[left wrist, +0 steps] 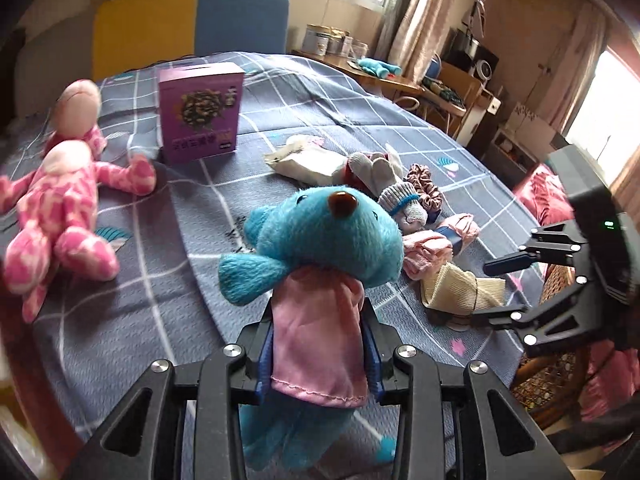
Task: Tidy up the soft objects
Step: 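Grasp the blue teddy bear with left tool while right tool grasps the beige mesh roll, then lower the blue teddy bear into the gold tray and open the left tool, then carry the beige mesh roll into the gold tray and open the right tool, then move the right tool toward the brown scrunchie and white gloves, then move the left tool to the white wipes packet and grasp it, then close the right tool on the brown satin scrunchie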
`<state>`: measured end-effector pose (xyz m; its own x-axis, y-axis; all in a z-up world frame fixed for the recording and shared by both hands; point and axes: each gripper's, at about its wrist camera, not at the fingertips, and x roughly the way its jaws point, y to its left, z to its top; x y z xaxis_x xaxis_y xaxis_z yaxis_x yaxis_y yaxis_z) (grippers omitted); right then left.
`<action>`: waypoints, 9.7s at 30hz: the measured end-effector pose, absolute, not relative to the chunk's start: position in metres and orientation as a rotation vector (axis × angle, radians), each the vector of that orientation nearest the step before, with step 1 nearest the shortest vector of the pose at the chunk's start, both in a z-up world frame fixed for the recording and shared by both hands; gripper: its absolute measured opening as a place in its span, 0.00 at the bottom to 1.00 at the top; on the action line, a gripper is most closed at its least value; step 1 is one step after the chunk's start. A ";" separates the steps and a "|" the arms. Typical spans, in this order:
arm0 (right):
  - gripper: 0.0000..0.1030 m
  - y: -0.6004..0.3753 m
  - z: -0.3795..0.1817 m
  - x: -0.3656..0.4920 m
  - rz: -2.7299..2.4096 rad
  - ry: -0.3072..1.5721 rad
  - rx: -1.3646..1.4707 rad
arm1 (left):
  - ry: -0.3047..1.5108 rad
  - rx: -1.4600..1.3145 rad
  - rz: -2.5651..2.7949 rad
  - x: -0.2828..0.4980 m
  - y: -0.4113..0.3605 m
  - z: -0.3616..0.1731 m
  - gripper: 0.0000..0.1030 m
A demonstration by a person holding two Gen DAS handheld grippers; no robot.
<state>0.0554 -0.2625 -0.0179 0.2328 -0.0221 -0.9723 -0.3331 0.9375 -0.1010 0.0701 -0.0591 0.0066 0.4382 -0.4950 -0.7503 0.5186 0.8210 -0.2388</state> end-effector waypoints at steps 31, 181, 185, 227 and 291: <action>0.49 -0.243 -0.079 0.096 0.206 1.508 -0.494 | 0.783 -0.497 0.049 0.010 0.256 0.043 0.36; 0.47 -0.052 0.031 0.073 0.371 0.814 -0.392 | 0.741 -0.155 0.276 -0.028 0.200 0.039 0.72; 0.47 -0.082 0.033 0.082 0.302 0.806 -0.422 | 0.742 -0.128 0.249 -0.024 0.189 0.043 0.72; 0.47 -0.357 0.023 0.139 -0.292 0.854 0.295 | 0.871 0.073 -0.179 0.085 -0.010 0.040 0.72; 0.48 -0.411 -0.006 0.129 -0.291 0.911 0.664 | 1.121 -0.052 -0.300 0.200 -0.090 -0.007 0.60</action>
